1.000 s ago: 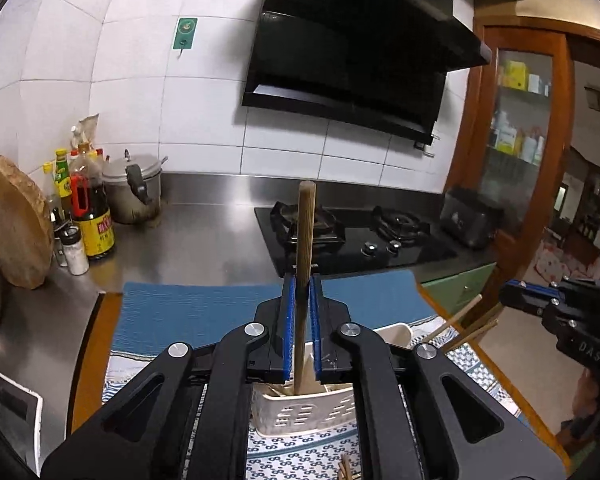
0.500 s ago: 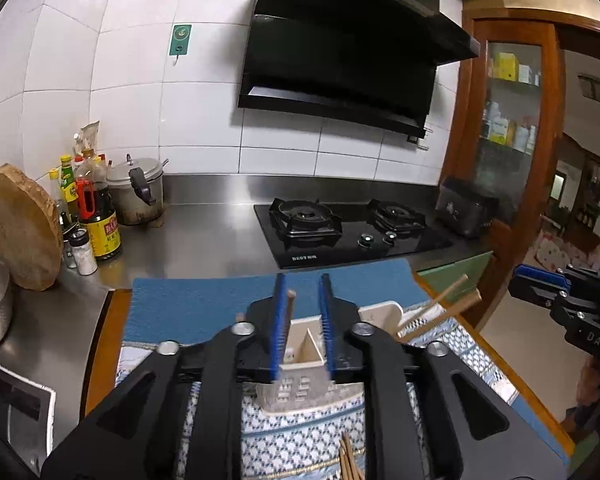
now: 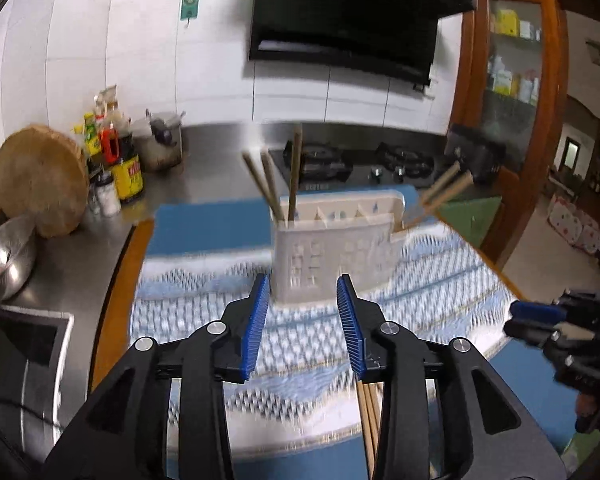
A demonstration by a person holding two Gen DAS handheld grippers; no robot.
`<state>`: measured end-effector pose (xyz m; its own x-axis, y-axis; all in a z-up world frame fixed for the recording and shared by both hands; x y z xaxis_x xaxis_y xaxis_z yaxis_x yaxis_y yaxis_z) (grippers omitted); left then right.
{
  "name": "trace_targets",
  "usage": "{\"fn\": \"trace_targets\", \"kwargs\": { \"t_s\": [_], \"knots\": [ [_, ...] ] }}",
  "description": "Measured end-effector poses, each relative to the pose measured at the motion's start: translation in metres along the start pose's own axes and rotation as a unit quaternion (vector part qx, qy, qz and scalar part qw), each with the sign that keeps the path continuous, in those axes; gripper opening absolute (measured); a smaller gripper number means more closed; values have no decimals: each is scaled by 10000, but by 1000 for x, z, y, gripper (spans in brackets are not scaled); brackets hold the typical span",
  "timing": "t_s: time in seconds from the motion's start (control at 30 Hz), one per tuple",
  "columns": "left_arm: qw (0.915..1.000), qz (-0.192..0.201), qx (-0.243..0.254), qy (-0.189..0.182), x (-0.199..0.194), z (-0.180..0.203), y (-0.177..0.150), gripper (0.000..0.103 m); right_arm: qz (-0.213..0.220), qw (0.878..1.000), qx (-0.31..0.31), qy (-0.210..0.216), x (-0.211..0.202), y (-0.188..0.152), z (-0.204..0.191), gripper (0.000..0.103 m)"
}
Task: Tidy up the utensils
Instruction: 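Lower both grippers back onto the loose chopsticks on the cloth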
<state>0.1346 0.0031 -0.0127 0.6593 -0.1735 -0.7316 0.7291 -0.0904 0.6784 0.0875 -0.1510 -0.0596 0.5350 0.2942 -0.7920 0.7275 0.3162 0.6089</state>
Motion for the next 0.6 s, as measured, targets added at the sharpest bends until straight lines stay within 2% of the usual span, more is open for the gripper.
{"fn": "trace_targets", "kwargs": {
  "t_s": [0.13, 0.33, 0.6],
  "knots": [
    [9996, -286, 39, 18, 8, 4, -29, 38, -460, 9987, 22, 219, 25, -37, -17, 24],
    [9976, -680, -74, -59, 20, 9, -69, 39, -984, 9939, 58, 490, 54, -75, -37, 22],
    [9923, -1219, -116, -171, 38, 15, -116, 40, -1420, 9876, 64, 670, 84, -97, -59, 18]
  ]
}}
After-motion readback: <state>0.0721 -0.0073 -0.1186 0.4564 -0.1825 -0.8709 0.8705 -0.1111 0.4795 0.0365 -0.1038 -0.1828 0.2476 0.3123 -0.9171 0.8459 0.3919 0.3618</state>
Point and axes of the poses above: each gripper's, at about its wrist camera, not at the fingertips, and x roughly the way its jaws point, z to its right, y to its top, the point moved 6 cm from there along x, roughly the way its jaws point, and after that the axes turned 14 degrees about -z, right-handed, at the moved point
